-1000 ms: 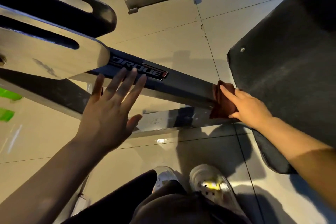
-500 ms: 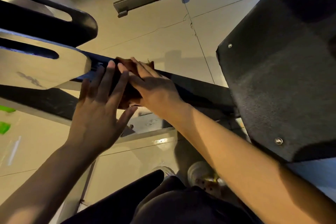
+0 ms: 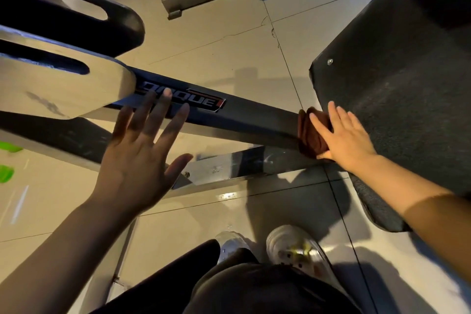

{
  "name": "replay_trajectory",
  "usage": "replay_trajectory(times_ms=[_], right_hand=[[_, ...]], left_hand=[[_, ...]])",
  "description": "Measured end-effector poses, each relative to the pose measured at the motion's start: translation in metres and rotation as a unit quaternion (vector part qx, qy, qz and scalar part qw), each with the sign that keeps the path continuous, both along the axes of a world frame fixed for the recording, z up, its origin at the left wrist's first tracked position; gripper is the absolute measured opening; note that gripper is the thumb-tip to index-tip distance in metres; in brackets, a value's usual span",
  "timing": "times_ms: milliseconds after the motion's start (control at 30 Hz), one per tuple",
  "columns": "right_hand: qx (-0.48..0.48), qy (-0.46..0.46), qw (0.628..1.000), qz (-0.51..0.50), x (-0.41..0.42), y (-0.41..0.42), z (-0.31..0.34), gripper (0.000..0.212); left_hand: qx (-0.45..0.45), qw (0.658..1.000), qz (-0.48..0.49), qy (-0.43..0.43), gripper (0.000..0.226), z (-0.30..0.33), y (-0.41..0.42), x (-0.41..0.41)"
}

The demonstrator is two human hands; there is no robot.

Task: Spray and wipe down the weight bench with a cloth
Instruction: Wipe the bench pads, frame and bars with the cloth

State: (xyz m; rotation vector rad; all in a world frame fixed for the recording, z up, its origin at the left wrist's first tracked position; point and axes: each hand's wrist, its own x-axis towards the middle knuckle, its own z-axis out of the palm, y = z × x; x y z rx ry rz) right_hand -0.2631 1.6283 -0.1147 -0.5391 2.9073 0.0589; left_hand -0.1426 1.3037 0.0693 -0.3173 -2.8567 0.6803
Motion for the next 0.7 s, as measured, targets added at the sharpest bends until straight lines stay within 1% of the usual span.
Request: replay_trajectory(times_ms=[100,167,200,267,333,400,467,533,600,700], right_hand=[[-0.037,0.030,0.999,0.008,0.009,-0.020,0.016,0.102],[-0.094,0.032,0.995,0.021,0.017,-0.040,0.036,0.099],[-0.144,0.013,0.989,0.032,0.022,-0.054,0.048,0.096],[-0.261,-0.025,0.963,0.063,0.028,-0.092,0.077,0.087],[-0.308,0.020,0.943,0.129,0.035,-0.141,0.112,0.081],[-0.346,0.045,0.921,0.174,0.038,-0.184,0.139,0.080],[-0.361,0.032,0.912,0.191,0.041,-0.206,0.158,0.082],[-0.362,0.034,0.908,0.210,0.038,-0.207,0.158,0.083],[-0.357,0.034,0.906,0.225,0.035,-0.190,0.148,0.084],[-0.329,0.007,0.923,0.201,0.028,-0.149,0.112,0.093]], left_hand=[[0.040,0.999,-0.025,0.002,0.076,0.005,-0.001,0.003],[0.056,0.998,-0.039,0.010,0.074,0.010,0.000,0.005],[0.059,0.997,-0.045,0.015,0.071,0.012,0.001,0.007],[0.075,0.995,-0.060,0.021,0.064,0.019,0.003,0.011],[0.087,0.991,-0.090,0.047,0.055,0.028,0.001,0.018],[0.083,0.984,-0.108,0.115,0.047,0.037,-0.008,0.028],[0.104,0.976,-0.063,0.180,0.050,0.047,-0.018,0.038],[0.126,0.969,0.024,0.212,0.061,0.054,-0.024,0.045],[0.132,0.966,0.098,0.201,0.073,0.055,-0.028,0.048],[0.139,0.967,0.140,0.164,0.083,0.051,-0.031,0.049]])
